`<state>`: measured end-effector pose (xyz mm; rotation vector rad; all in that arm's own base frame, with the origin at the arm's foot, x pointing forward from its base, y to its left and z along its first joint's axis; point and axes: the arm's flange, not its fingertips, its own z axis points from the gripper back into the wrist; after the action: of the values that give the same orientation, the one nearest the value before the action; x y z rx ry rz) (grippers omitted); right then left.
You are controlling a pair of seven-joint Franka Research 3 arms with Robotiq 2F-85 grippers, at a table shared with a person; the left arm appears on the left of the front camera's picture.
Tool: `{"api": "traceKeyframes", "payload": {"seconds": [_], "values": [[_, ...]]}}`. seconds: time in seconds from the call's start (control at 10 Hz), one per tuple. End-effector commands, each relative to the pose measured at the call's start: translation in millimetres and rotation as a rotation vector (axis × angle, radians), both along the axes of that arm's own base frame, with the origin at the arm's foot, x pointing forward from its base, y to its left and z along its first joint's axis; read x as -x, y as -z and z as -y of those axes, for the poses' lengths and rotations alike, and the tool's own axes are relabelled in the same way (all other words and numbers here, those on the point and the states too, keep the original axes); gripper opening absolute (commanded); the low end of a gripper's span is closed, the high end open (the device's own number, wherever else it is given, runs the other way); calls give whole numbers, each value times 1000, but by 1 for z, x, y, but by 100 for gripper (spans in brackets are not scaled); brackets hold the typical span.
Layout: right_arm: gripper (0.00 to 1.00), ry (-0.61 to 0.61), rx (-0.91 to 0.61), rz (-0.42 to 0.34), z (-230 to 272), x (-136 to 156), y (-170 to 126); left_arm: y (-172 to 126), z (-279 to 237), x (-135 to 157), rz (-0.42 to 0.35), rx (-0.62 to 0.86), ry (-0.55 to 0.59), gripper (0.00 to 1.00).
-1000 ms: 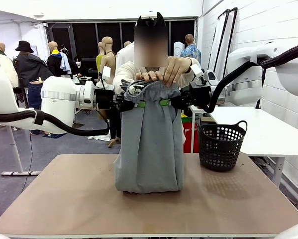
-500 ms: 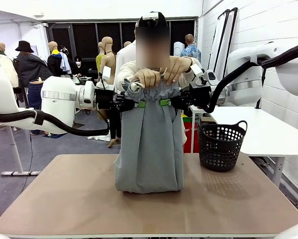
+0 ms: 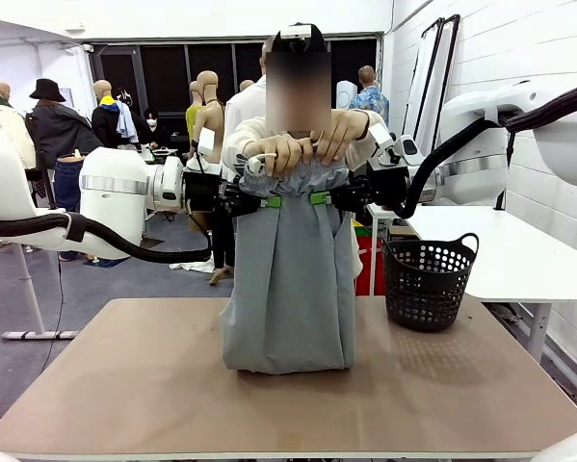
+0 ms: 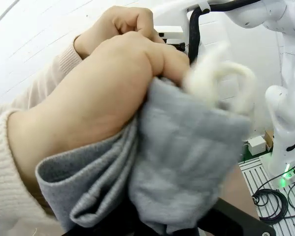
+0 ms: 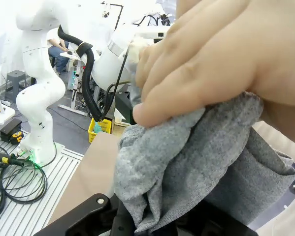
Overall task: Fold the training pants.
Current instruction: Release the ends of the Training pants and then grab the overlapped ends.
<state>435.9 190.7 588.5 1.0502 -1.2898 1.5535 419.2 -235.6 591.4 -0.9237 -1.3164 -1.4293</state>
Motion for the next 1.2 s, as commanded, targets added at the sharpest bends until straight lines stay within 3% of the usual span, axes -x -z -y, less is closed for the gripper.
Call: {"api": "traceKeyframes", "payload": {"seconds": [0.0, 1.1], "values": [[0, -3, -6, 0, -2, 1, -1, -3, 0, 3, 5, 7, -10, 0], [0, -3, -6, 0, -2, 1, -1, -3, 0, 3, 5, 7, -10, 0]]}}
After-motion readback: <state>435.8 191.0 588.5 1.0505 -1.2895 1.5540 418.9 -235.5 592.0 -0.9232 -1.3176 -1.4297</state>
